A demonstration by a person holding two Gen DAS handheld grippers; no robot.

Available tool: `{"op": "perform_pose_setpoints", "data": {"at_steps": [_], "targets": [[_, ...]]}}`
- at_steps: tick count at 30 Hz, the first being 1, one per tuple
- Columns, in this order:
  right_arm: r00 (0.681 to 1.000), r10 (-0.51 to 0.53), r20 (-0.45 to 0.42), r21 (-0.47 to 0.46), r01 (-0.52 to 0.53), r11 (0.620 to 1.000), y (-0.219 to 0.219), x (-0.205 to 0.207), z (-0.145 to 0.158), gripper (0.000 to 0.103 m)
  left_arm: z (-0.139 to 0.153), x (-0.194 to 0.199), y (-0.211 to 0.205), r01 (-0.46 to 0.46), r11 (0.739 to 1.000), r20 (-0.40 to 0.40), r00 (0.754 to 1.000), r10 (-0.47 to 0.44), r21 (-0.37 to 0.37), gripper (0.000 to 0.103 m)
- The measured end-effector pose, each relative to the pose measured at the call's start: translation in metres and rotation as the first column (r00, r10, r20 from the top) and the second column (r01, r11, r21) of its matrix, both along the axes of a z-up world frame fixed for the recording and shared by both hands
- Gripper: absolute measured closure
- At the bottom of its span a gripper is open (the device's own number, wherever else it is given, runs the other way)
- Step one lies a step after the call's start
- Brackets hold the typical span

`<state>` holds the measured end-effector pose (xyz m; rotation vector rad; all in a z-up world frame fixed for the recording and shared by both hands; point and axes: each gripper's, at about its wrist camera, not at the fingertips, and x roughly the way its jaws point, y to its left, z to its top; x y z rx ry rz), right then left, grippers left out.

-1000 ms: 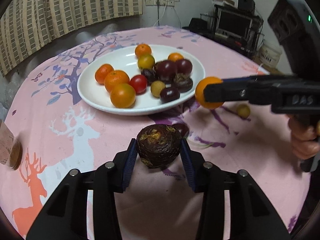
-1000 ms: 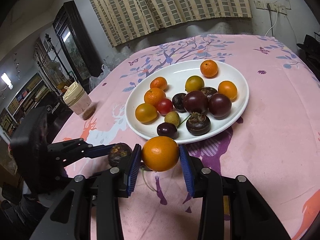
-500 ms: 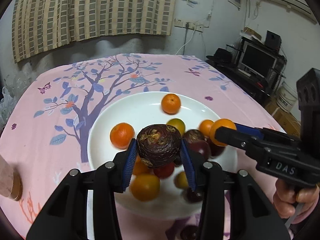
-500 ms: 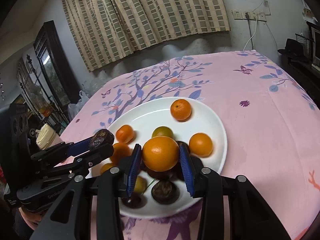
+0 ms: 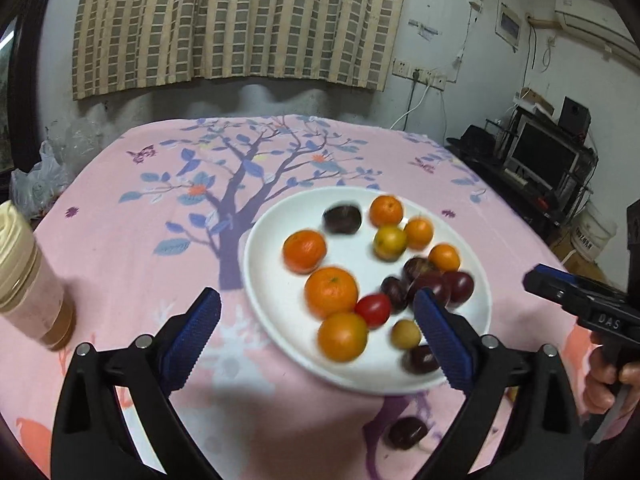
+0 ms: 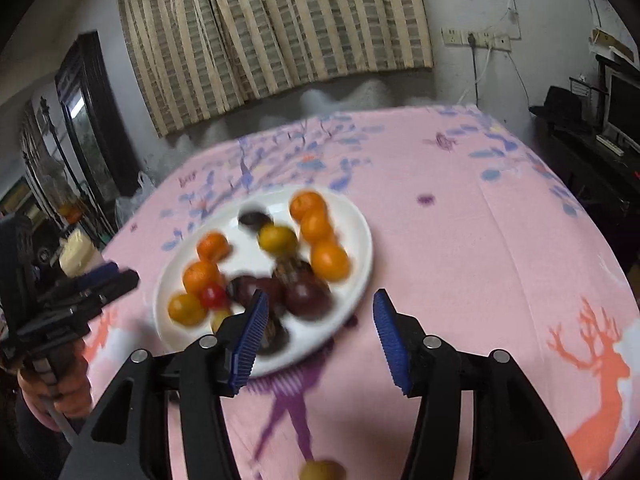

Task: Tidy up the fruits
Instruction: 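Grasp a small yellow fruit with the right tool while the left tool grasps a dark cherry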

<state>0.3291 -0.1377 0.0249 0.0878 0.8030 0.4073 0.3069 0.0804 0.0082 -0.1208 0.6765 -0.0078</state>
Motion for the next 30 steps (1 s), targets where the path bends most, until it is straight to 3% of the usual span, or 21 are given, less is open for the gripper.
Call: {"op": "perform_pose_setpoints", "data": {"at_steps": [4,12,14,15,21,26,30], "targets": [[0.994,0.060,-0.096,-0.061,-0.066,0.996,0.002,-0.024,-0.024,0.046,-0.015,-0.019,-0.001,-0.010,0.999,-0.042,0.999,0.011,0.036,0.007],[0.988,0.108,-0.111,-0.180,-0.127,0.975,0.008,-0.059,-0.040,0.047,-0.024,-0.041,0.005,-0.037,0.999,-0.058,0.998,0.039,0.035,0.007],[0.985,0.091,-0.144,-0.205,-0.120,0.971,0.007,-0.059,-0.047,0.058,-0.025,-0.042,0.006,-0.041,0.998,-0.062,0.997,0.043,0.038,0.007],[0.984,0.089,-0.157,-0.204,-0.120,0.971,0.006,-0.058,-0.048,0.058,-0.025,-0.041,0.006,-0.044,0.998,-0.061,0.997,0.046,0.042,0.007],[0.981,0.113,-0.158,-0.186,-0.141,0.972,0.004,-0.064,-0.047,0.058,-0.029,-0.040,0.004,-0.047,0.997,-0.074,0.996,0.052,0.064,0.007],[0.979,0.121,-0.162,-0.241,-0.158,0.958,0.010,-0.070,-0.053,0.059,-0.029,-0.039,0.001,-0.043,0.996,-0.076,0.996,0.049,0.079,0.007],[0.983,0.119,-0.139,-0.265,-0.152,0.952,0.010,-0.074,-0.053,0.066,-0.031,-0.037,0.000,-0.042,0.995,-0.086,0.995,0.050,0.087,0.007]]}}
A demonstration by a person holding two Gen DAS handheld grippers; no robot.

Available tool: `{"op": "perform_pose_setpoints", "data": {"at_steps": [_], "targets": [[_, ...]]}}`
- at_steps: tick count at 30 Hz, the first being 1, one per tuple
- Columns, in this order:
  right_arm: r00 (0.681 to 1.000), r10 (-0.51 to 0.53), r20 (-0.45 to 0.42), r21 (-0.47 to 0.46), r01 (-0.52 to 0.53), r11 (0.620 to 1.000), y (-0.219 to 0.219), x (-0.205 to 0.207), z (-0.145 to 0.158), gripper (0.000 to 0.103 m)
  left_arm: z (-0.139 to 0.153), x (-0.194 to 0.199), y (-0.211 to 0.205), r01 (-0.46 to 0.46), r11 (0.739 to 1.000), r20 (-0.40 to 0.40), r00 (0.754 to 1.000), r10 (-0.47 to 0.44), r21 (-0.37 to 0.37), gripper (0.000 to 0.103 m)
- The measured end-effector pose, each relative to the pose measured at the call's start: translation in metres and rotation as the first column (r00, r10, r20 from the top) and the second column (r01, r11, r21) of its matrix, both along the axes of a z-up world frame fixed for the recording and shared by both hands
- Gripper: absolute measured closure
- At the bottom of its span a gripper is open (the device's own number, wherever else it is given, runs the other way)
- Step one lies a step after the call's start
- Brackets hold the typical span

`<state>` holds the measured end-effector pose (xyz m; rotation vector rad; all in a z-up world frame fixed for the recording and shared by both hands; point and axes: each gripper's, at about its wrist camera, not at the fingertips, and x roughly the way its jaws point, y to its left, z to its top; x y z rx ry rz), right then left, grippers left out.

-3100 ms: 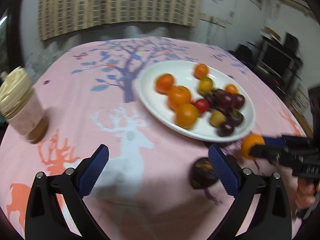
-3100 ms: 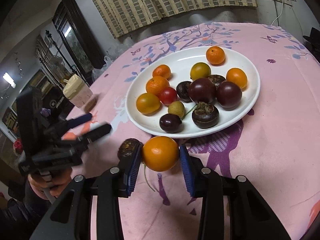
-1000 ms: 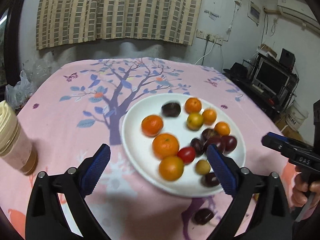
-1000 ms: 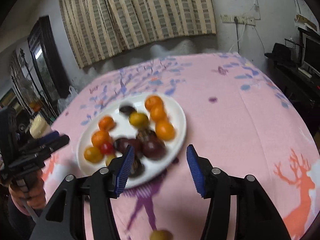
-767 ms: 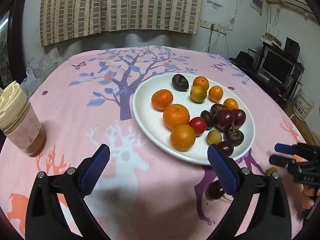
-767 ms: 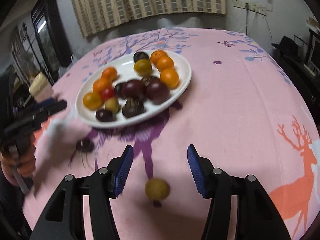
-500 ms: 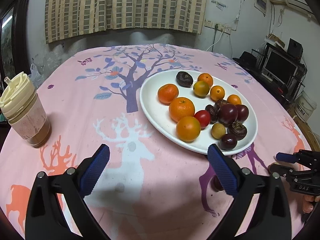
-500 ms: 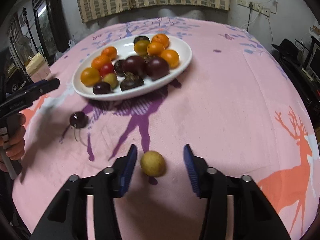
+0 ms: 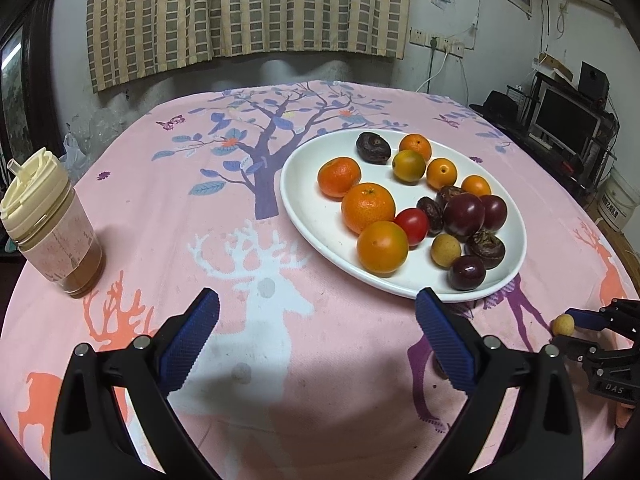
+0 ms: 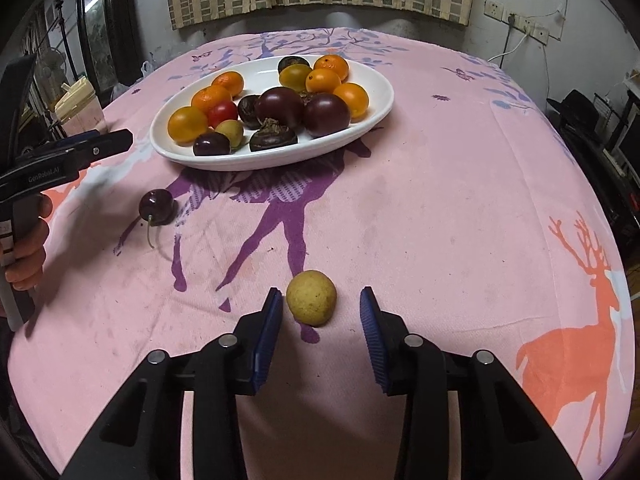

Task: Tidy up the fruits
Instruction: 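Grasp a small yellow fruit with the right tool while the left tool grasps a dark cherry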

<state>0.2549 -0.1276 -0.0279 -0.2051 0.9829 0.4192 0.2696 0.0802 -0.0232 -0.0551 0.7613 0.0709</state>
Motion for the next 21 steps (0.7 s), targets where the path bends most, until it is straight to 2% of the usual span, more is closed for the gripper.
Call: {"op": "perform_pose_setpoints", "data": {"at_steps": [4,6,8,10,12,13,14,17,19,21], "targets": [[1.000,-0.003,-0.012,0.046,0.003,0.999,-0.006,0.002,0.001,0.079,-0.001,0.000,-0.002,0.002,1.000,-0.003,1.000,-0.002,0.005,0.007],[1.000,0.002,-0.018,0.069,0.000,0.998,-0.007,0.001,0.002,0.079,-0.001,0.000,-0.003,0.010,1.000,-0.006,1.000,-0.010,0.004,0.007],[0.999,0.014,-0.045,0.149,-0.007,0.989,-0.013,0.002,0.004,0.079,-0.001,0.000,-0.004,0.026,1.000,-0.009,1.000,-0.026,-0.007,0.007],[0.999,0.017,-0.044,0.196,-0.008,0.981,-0.016,0.001,0.007,0.079,-0.002,-0.003,-0.009,0.072,0.997,-0.009,0.997,-0.073,-0.036,0.007],[0.999,0.010,-0.033,0.209,-0.003,0.978,-0.017,0.001,0.010,0.079,-0.002,-0.005,-0.019,0.162,0.984,-0.018,0.986,-0.164,-0.076,0.007],[0.999,0.006,-0.034,0.213,0.002,0.977,-0.018,0.001,0.010,0.079,-0.003,-0.006,-0.024,0.198,0.976,-0.021,0.979,-0.200,-0.087,0.011],[0.999,0.002,-0.040,0.214,0.007,0.977,-0.018,0.002,0.010,0.079,-0.004,-0.008,-0.031,0.238,0.967,-0.026,0.970,-0.241,-0.090,0.021],[0.999,-0.011,-0.047,0.203,0.020,0.979,-0.019,0.003,0.008,0.079,-0.012,-0.009,-0.050,0.309,0.949,-0.062,0.948,-0.313,-0.057,0.036],[0.999,-0.009,-0.046,0.203,0.018,0.979,-0.018,0.003,0.008,0.078,-0.017,-0.010,-0.058,0.332,0.942,-0.080,0.939,-0.334,-0.043,0.041],[0.999,-0.003,-0.043,0.203,0.012,0.979,-0.018,0.002,0.008,0.078,-0.020,-0.009,-0.062,0.337,0.941,-0.089,0.937,-0.338,-0.034,0.041]]}}
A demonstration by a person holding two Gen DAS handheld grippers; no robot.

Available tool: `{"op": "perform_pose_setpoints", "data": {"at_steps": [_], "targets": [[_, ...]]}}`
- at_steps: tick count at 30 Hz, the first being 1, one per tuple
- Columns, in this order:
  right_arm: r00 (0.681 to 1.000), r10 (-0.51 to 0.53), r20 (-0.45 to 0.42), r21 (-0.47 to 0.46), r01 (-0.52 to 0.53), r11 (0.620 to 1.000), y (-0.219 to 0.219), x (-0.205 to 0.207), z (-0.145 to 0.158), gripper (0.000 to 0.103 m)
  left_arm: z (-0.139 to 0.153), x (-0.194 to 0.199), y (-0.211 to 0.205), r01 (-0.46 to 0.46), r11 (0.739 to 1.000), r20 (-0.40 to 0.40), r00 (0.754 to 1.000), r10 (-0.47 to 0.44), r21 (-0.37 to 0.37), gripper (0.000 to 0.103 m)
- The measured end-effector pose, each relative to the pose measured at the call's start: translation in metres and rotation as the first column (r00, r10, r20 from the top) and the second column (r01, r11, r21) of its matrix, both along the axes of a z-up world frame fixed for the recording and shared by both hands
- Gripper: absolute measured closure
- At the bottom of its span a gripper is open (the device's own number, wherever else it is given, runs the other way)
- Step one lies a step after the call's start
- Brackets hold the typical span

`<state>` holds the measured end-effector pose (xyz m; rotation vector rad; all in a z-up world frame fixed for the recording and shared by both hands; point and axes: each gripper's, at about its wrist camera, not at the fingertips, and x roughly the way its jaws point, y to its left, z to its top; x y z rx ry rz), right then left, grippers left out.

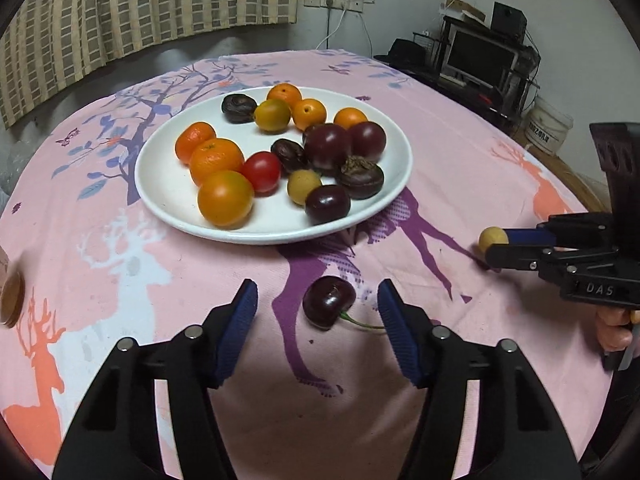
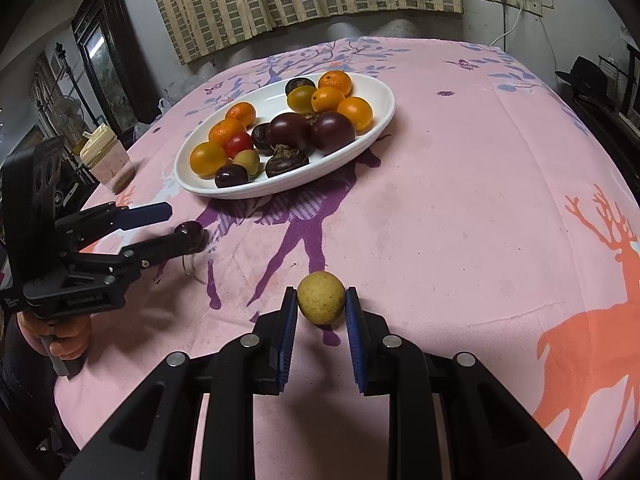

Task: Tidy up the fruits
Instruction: 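Grasp a small yellow fruit with the right tool while the left tool grasps a dark cherry, then lower the yellow fruit and cherry onto the white plate and open both tools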

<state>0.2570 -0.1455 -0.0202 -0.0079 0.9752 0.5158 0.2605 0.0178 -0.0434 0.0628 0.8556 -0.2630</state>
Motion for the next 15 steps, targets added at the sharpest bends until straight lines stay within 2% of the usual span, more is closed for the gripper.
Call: {"op": "perform_pose_setpoints", "data": {"at_steps": [3,5,7,13,15], "targets": [[1.000,0.004,0.001,-0.002,-0.004,1.000,0.001,0.000,0.000,0.078,-0.002,0.000,-0.001,-0.001,1.000,-0.005,1.000,0.001,0.001,0.047],[1.000,0.003,0.001,-0.006,-0.003,1.000,0.001,0.000,0.000,0.078,-0.004,0.002,-0.002,0.000,1.000,-0.025,1.000,-0.001,-0.005,0.059],[1.000,0.003,0.002,-0.006,-0.003,1.000,0.001,0.000,0.000,0.078,-0.007,0.003,-0.003,0.000,1.000,-0.042,0.999,0.000,-0.005,0.063],[1.000,0.008,0.001,-0.010,-0.008,1.000,0.002,0.000,-0.001,0.078,-0.011,0.003,-0.011,0.029,0.999,-0.050,0.998,-0.028,0.018,0.074],[1.000,0.008,0.000,-0.013,-0.008,1.000,0.002,0.000,-0.001,0.078,-0.012,0.001,-0.013,0.031,0.999,-0.040,0.999,-0.030,0.034,0.074]]}}
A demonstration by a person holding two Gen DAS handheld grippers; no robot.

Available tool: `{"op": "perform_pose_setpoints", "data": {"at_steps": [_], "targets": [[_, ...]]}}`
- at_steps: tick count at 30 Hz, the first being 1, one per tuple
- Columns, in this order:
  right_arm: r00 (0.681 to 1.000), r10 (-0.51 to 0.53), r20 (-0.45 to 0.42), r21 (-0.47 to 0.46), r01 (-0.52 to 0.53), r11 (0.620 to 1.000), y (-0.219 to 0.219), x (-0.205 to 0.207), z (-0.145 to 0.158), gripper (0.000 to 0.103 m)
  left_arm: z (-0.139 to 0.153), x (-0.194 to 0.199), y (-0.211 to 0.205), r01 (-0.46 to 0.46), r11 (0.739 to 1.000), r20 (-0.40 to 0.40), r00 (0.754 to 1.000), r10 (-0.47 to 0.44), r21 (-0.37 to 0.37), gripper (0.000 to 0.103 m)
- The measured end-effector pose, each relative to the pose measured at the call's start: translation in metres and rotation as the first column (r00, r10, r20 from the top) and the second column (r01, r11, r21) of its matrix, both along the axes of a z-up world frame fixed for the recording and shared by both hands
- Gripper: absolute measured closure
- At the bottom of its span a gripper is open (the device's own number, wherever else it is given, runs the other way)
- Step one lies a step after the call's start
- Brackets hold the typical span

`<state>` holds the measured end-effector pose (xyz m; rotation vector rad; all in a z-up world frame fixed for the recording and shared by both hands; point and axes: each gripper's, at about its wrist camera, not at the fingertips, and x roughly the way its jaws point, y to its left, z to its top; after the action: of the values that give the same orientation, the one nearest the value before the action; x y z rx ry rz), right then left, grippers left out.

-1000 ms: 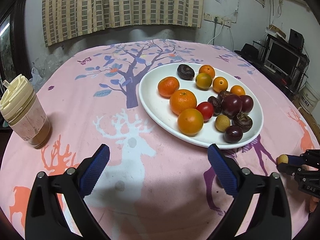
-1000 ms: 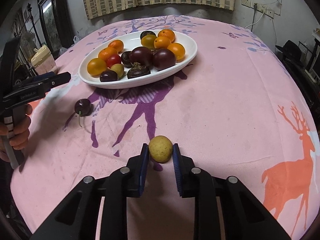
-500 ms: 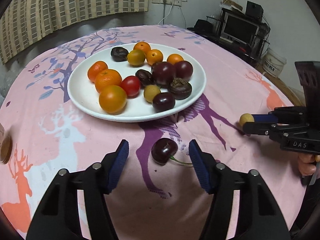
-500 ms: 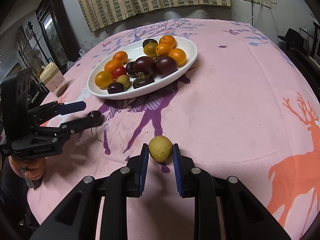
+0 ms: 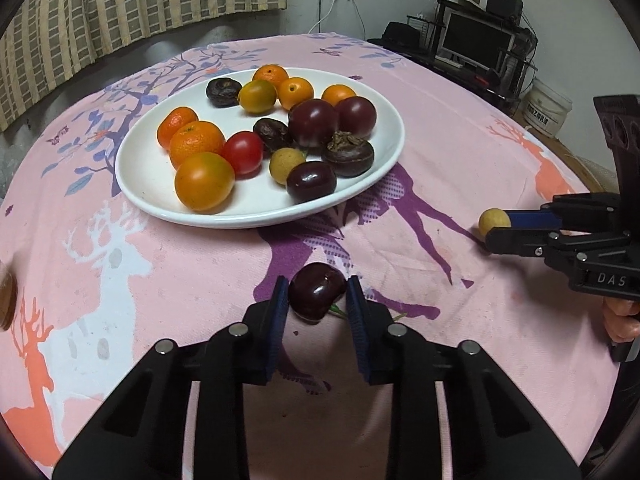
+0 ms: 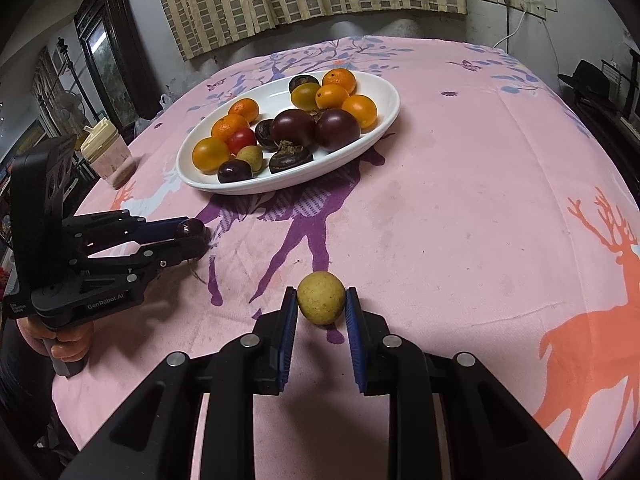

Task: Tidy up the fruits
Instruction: 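Lower the yellow fruit and cherry onto the white plate and open both tools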

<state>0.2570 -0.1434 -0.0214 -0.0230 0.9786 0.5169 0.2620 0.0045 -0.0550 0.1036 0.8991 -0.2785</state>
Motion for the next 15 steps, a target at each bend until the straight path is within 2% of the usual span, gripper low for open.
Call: {"op": "perform_pose_setpoints", "data": {"at_steps": [5,10,12,15], "targets": [[1.000,-0.004,0.006,0.011,0.004,1.000,-0.001,0.000,0.001,0.078,0.010,-0.003,0.003,0.003,0.999,0.029,1.000,-0.001,-0.037,0.074],[0.999,-0.011,0.038,0.018,0.010,1.000,0.010,0.008,0.017,0.078,0.036,0.006,0.024,-0.047,0.989,0.072,0.996,0.057,-0.142,0.074],[0.997,-0.024,0.067,0.040,0.021,0.999,0.018,0.019,0.032,0.078,0.052,0.020,0.034,-0.083,0.984,0.103,0.990,0.099,-0.157,0.074],[0.984,-0.069,0.166,0.057,0.060,0.997,0.036,0.047,0.056,0.078,0.072,0.045,0.044,-0.144,0.975,0.152,0.974,0.170,-0.169,0.074]]}}
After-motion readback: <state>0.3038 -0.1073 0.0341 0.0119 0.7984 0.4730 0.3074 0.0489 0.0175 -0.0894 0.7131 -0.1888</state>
